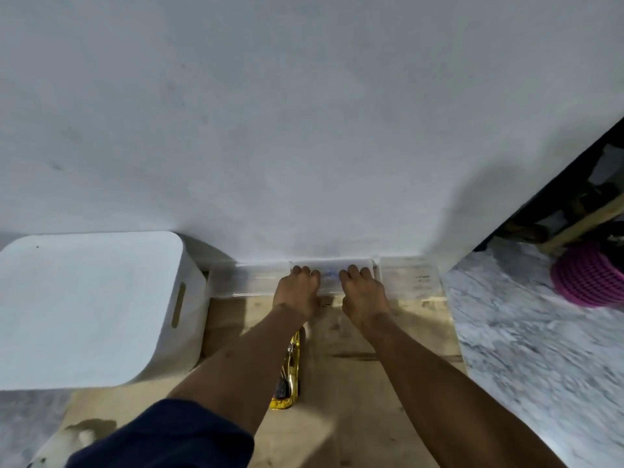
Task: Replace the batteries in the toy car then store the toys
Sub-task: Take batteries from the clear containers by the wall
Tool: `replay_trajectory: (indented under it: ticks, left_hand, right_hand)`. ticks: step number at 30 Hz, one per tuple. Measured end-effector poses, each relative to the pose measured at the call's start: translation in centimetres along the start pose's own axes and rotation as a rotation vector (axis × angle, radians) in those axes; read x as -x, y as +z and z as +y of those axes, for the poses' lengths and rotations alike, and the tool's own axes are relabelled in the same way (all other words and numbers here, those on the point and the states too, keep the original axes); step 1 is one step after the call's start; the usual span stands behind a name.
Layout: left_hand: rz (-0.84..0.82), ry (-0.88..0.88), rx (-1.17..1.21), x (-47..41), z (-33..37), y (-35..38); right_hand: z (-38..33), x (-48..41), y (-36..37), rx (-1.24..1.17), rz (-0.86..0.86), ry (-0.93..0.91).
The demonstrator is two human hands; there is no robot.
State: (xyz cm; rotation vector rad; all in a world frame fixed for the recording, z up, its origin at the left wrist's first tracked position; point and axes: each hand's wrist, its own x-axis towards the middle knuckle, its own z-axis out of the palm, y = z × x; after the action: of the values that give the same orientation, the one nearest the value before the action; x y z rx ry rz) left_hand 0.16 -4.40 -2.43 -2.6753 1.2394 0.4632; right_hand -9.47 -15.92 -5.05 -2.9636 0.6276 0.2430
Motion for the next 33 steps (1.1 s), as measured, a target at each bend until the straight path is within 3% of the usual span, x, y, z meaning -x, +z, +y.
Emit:
replay_trajectory:
  ticks: [6,21,25,29,33]
  left_hand:
    - [0.011,-0.008,-0.064,-0.3,0.4,0.6]
    - [0.029,0.084,0.017,-1.3,-0.4,-1.7]
    - [0.108,0.065,0.14,-1.2,-1.4,-2.9]
    - [0.212,0.013,0.337,-1.2,-2.1,-3.7]
    - [0.265,-0.042,0.465,-1.5,-2.5,-3.7]
  right_hand:
    - [-0.3,-0.3,0.3,-0.015,-0.055,-0.023]
    - [1.2,-0.8,-0.2,0.075,0.003,-0.041]
    - [2.7,-0.4,-1.5,0.008,0.084,-0.067]
    - [4.3,1.2,-1.8,-0.251,0.37,-0.181]
    - [4.7,1.6,-0.1,-0.325,0.363,-0.314]
